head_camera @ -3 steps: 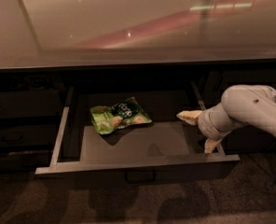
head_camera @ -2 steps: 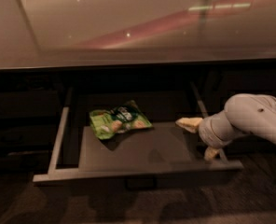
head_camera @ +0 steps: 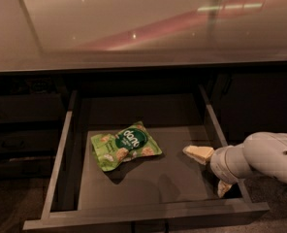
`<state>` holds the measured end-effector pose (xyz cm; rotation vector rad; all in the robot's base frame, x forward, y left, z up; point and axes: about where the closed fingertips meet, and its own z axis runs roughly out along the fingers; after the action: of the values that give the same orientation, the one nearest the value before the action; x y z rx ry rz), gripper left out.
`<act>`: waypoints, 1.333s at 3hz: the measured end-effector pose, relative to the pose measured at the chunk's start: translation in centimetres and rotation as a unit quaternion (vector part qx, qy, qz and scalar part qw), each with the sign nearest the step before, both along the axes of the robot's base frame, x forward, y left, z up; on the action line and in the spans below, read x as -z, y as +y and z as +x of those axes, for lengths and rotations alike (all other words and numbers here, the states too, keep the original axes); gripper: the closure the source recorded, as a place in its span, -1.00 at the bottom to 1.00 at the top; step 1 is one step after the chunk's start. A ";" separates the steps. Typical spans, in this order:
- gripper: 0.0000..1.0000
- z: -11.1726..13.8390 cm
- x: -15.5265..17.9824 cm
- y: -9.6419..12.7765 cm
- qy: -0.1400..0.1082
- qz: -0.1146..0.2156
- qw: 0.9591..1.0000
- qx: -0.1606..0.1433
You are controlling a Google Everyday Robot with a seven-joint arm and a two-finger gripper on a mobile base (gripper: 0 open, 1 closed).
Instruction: Open top drawer
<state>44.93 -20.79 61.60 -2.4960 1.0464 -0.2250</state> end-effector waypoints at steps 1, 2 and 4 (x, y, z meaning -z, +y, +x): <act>-1.00 0.0 0.0 0.0 0.000 0.000 1.000 0.000; -1.00 0.1 -1.2 0.2 -0.004 0.020 1.000 -0.002; -1.00 -1.6 -10.5 0.6 -0.086 0.052 0.995 -0.015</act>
Offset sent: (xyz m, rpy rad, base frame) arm 0.0032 0.0017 0.0304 0.0955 -0.0217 0.0043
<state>43.35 -20.23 72.09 -2.3507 0.9261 -0.3610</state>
